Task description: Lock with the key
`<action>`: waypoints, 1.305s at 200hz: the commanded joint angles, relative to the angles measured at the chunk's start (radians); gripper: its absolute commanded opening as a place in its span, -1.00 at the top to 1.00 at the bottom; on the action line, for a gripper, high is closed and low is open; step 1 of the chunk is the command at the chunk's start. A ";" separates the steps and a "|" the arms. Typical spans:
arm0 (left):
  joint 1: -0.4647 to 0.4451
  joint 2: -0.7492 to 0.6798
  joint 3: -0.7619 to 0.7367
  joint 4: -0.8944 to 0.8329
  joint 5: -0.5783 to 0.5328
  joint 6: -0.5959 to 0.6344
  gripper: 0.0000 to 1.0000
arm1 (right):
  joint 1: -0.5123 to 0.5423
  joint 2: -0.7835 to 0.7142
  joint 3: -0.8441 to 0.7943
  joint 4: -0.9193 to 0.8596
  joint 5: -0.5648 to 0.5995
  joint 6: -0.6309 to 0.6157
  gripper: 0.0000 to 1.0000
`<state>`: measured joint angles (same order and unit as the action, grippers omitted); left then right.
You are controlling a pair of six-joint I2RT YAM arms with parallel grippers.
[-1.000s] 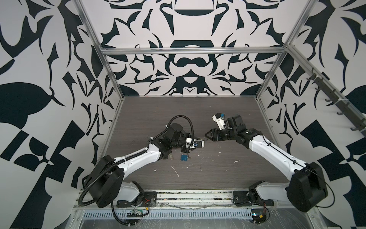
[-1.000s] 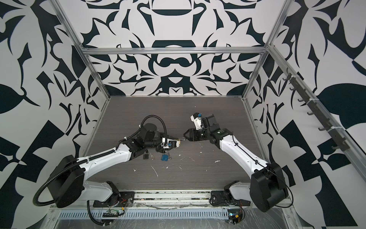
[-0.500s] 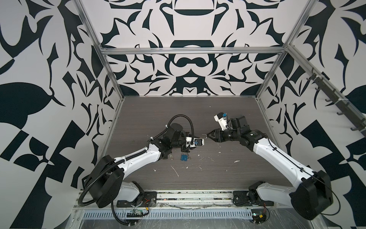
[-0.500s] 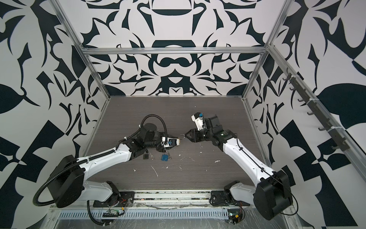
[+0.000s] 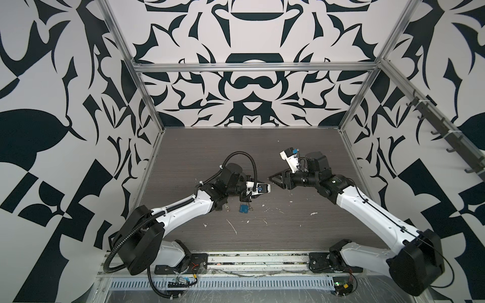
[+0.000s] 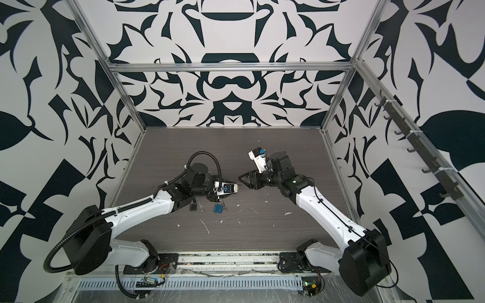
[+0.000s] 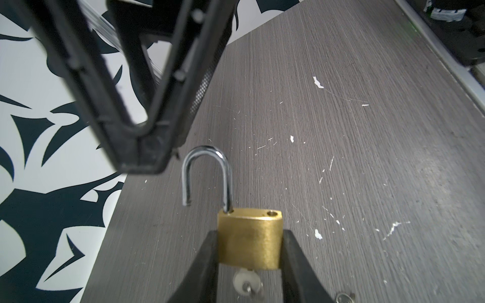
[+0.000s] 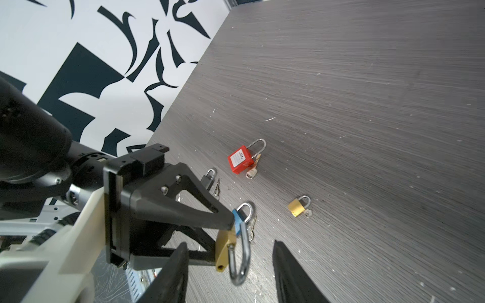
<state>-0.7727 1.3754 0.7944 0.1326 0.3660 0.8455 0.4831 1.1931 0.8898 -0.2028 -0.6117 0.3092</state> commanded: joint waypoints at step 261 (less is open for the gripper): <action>-0.002 -0.015 0.030 -0.004 0.037 0.021 1.00 | 0.094 0.023 0.038 0.007 0.083 -0.086 -0.35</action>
<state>-0.7727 1.3758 0.7944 0.1295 0.3820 0.8486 0.5739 1.2449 0.9447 -0.2050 -0.5819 0.2504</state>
